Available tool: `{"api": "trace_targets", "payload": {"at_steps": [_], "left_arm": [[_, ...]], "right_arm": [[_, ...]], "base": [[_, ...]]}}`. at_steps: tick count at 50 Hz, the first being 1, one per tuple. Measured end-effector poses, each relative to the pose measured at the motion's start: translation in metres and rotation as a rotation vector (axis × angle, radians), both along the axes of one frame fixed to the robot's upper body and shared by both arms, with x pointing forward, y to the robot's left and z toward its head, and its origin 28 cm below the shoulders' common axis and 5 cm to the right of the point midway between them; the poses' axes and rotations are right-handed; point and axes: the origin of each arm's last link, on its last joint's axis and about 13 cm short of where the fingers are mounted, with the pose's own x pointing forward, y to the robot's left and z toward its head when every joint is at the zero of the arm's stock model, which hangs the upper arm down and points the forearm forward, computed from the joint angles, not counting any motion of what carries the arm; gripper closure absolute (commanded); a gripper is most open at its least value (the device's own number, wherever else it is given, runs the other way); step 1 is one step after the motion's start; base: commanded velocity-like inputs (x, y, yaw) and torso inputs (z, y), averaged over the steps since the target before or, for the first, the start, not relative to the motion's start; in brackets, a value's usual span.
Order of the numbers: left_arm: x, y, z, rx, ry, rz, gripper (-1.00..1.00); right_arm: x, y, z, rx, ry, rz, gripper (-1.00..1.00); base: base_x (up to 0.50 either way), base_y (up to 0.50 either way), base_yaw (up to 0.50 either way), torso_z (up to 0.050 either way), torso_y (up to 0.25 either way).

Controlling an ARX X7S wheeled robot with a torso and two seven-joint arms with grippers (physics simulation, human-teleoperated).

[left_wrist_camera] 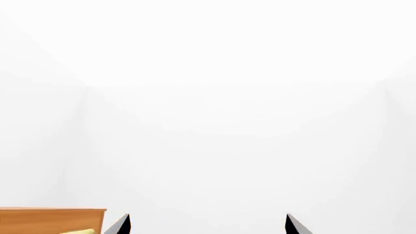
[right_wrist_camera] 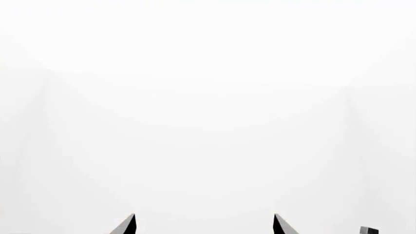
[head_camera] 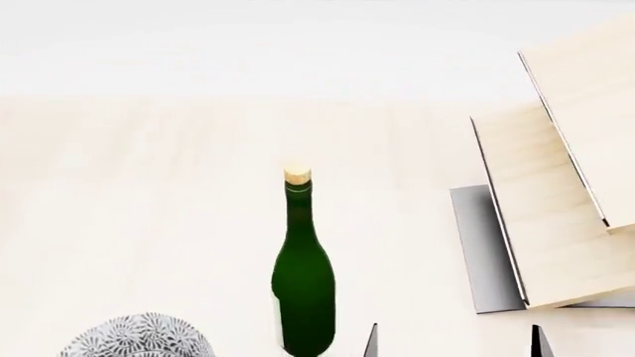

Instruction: Put the wine bottle on the wine rack.

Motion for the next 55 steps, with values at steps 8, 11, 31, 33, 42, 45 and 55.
{"api": "trace_targets", "payload": {"at_steps": [8,11,31,33,42,45,55], "left_arm": [[0.0003,-0.0001,0.0000,0.000,0.001,0.000,-1.00],[0.0004,0.0000,-0.0002,0.001,0.001,0.001,-1.00],[0.0008,-0.0002,-0.0008,0.003,0.003,0.002,-1.00],[0.0008,-0.0002,-0.0009,0.003,0.003,0.002,-1.00],[0.0009,-0.0004,-0.0010,0.003,0.003,0.001,-1.00],[0.0008,-0.0005,-0.0010,0.003,0.003,0.001,-1.00],[0.0007,-0.0005,-0.0011,0.002,0.003,0.000,-1.00]], "right_arm": [[-0.0002,0.0001,-0.0002,-0.002,0.000,0.003,-1.00],[-0.0002,0.0003,-0.0003,-0.004,0.001,0.004,-1.00],[0.0000,0.0011,-0.0010,-0.011,0.005,0.008,-1.00],[0.0000,0.0012,-0.0011,-0.012,0.006,0.009,-1.00],[-0.0003,0.0016,-0.0016,-0.014,0.006,0.012,-1.00],[-0.0004,0.0017,-0.0016,-0.014,0.006,0.013,-1.00],[-0.0005,0.0019,-0.0018,-0.015,0.006,0.013,-1.00]], "base": [[0.00,-0.23,0.00,0.000,0.000],[0.00,-0.23,0.00,0.000,0.000],[0.00,-0.23,0.00,0.000,0.000],[0.00,-0.23,0.00,0.000,0.000],[0.00,-0.23,0.00,0.000,0.000],[0.00,-0.23,0.00,0.000,0.000],[0.00,-0.21,0.00,0.000,0.000]]}}
